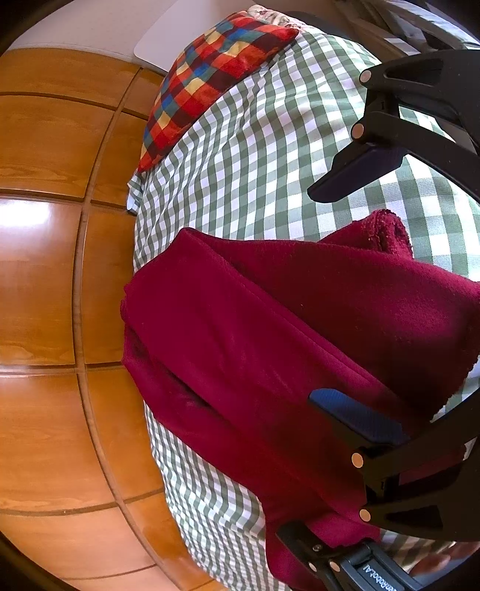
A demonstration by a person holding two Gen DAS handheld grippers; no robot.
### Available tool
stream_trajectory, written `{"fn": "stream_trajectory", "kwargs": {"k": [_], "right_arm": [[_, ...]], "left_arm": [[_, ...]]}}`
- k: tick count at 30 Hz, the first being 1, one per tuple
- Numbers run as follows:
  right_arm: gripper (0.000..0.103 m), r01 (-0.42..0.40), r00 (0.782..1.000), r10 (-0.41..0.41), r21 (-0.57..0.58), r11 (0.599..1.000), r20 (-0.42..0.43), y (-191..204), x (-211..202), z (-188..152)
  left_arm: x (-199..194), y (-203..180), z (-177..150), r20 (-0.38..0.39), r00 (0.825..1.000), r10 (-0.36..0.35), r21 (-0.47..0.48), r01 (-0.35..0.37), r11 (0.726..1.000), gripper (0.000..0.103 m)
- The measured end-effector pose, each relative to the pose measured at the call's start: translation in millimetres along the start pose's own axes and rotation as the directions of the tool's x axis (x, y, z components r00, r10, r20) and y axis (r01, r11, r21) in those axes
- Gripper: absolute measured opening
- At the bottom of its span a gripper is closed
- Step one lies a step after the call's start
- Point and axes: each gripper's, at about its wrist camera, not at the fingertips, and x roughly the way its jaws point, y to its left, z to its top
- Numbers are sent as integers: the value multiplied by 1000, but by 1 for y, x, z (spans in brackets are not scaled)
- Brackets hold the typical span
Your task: Fold small clothes
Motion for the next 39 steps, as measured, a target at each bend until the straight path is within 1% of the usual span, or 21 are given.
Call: {"fn": "stream_trajectory", "kwargs": {"k": [17,39], "right_arm": [[100,-4,1000,4,-15,1000,3,4,-2,0],[100,-10,1000,10,-22,1000,-5,7,-1,-3]], "left_arm": [[1,6,2,1,1000,0,-9,0,1000,101],[2,12,-1,5,1000,23,-15,-23,1000,101]]}}
